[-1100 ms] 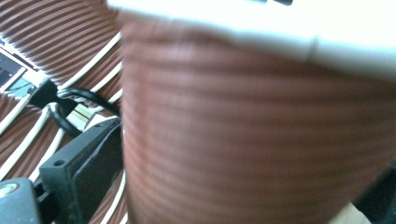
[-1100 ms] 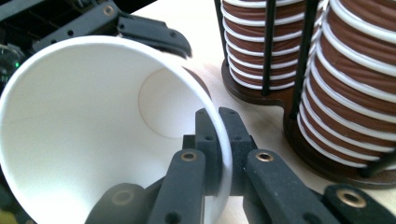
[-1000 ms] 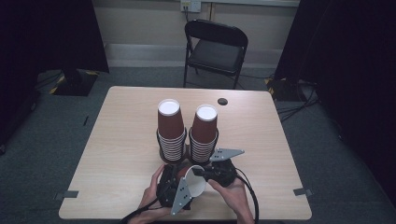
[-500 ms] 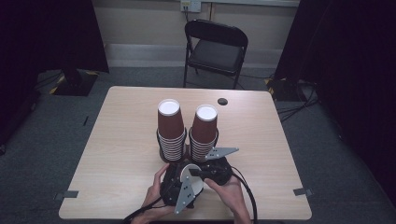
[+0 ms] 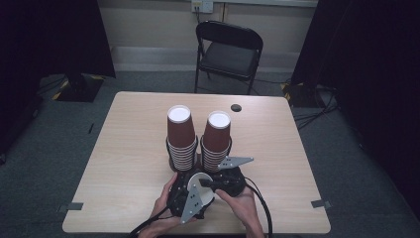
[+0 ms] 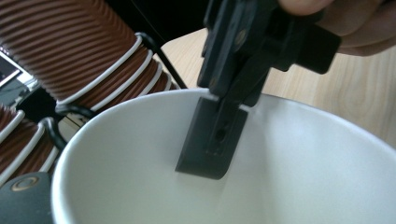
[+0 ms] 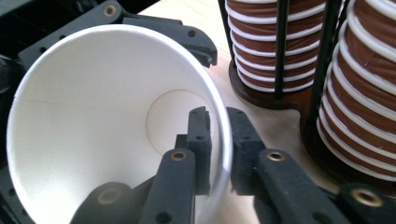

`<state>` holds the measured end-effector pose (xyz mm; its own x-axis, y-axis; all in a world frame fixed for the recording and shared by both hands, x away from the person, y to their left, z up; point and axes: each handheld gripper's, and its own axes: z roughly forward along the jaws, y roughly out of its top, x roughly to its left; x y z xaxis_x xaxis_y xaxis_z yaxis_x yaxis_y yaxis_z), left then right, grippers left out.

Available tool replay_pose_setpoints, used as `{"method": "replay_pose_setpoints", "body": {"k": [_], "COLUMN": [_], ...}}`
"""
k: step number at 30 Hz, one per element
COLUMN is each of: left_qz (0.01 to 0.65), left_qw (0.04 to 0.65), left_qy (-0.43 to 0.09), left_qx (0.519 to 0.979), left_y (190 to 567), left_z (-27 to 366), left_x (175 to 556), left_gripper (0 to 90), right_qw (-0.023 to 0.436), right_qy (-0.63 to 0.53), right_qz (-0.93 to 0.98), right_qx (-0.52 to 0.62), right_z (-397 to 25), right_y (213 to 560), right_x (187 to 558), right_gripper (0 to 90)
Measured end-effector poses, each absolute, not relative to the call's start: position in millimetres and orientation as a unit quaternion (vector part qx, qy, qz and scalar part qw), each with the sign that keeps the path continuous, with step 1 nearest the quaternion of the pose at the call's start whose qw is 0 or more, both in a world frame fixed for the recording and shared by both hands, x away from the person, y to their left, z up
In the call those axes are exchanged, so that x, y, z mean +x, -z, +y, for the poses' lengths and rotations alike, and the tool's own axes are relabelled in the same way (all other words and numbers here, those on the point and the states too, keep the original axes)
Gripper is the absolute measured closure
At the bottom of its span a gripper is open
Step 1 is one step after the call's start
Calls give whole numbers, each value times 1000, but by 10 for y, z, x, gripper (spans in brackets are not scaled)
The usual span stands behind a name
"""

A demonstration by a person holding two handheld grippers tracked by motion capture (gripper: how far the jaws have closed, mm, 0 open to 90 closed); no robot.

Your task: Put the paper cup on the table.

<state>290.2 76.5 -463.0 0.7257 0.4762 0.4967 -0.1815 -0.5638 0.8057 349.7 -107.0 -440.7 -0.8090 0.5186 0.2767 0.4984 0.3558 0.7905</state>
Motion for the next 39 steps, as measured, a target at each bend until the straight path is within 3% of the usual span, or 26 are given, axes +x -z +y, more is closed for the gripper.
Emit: {"method": "replay_pose_setpoints", "body": {"k": [7, 26, 39], "left_qz": [117, 197, 241], "left_qw": [478, 532, 556], "left_qy": [-341, -296, -290], "left_qx": [801, 768, 741], "left_y": [4613, 4597, 4533], "left_z": [817, 1044, 1308], "left_x": [2933, 3032, 3077], "left_gripper": [82, 82, 83], "right_qw": [15, 86, 158], "right_qy": [-498, -580, -602], "right_qz": [805, 736, 691], "right_qx": [324, 340, 368], "right_z": [-1120, -1339, -1664], "right_y": [4401, 4346, 4366], "right_x": [3482, 3359, 3248], "right_gripper": [701, 384, 300]}}
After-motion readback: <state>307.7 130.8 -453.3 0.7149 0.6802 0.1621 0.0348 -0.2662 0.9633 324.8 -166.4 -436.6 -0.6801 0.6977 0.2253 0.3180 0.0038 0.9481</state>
